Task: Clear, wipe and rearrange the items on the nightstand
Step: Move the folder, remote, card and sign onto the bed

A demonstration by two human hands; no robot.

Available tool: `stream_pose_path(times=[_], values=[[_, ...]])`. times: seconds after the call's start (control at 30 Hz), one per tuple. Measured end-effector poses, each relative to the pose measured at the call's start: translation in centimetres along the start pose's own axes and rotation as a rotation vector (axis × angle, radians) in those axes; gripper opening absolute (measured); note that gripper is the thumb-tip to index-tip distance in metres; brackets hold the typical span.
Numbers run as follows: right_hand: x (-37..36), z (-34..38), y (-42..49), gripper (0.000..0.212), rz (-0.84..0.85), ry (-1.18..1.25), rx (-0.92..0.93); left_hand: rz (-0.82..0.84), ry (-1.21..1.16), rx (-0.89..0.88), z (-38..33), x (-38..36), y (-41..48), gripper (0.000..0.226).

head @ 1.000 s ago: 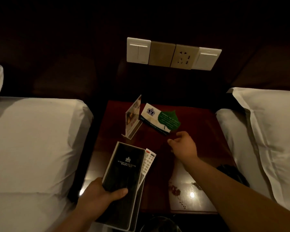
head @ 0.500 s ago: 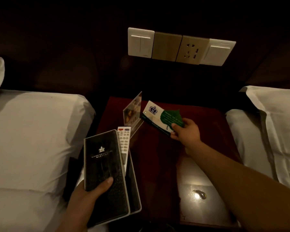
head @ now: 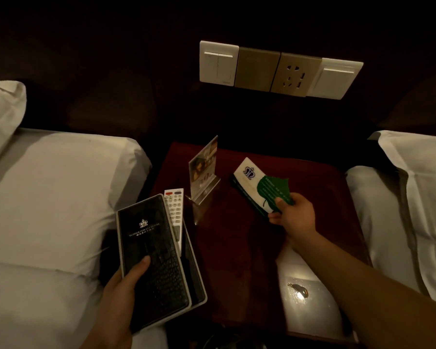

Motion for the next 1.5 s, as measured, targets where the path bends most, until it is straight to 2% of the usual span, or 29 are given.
stream_pose_path(times=[0.1, 0.2, 0.5, 0.67, 0.77, 1.03, 1.13, 1.27, 1.5], values=[[0.7, 0.1, -1.6, 0.007, 0.017, 0.021, 0.036, -0.018, 0.007, -0.018, -0.6, -0.3, -0.6, 0.031], [1.1, 0.8, -3.8, 0.017, 0.036, 0.004, 0.12, -0.025, -0.003, -0.023, -1.2, -0.6, -1.1, 0.03], [1.7, 3.2, -10.9, 0.014, 0.152, -0.039, 0.338, -0.064, -0.051, -0.058, -3.1, 0.7, -5.0, 0.032], [-0.3, 4.9, -15.0, 0.02, 0.299, -0.09, 0.408, -0.16, -0.057, -0.106, -4.5, 3.6, -8.2, 0.046], [-2.7, 5.5, -17.9, 0.021, 0.421, -0.152, 0.413, -0.241, -0.073, -0.118, -5.2, 6.5, -10.4, 0.053], [-11.8, 5.1, -26.5, 0.021, 0.721, -0.198, 0.399, -0.5, -0.145, -0.13, -5.7, 15.7, -16.1, 0.044], [-15.4, 3.7, -30.1, 0.019, 0.799, -0.235, 0.393, -0.601, -0.172, -0.13, -5.2, 20.0, -18.2, 0.043], [-20.1, 1.4, -35.7, 0.029, 0.906, -0.317, 0.407, -0.73, -0.228, -0.129, -4.2, 26.1, -21.3, 0.051], [-27.4, -4.4, -46.6, 0.02, 1.077, -0.486, 0.465, -0.952, -0.301, -0.063, -1.6, 37.2, -28.1, 0.046]])
Point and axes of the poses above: each hand's wrist, its own y-axis towards the middle knuckle, its own x-axis out of the back of the hand, z = x × y, the point moved 1 cm from there along y, towards the middle knuckle, and after that the axes turned 14 degrees about -x, right-handed, at the moved point
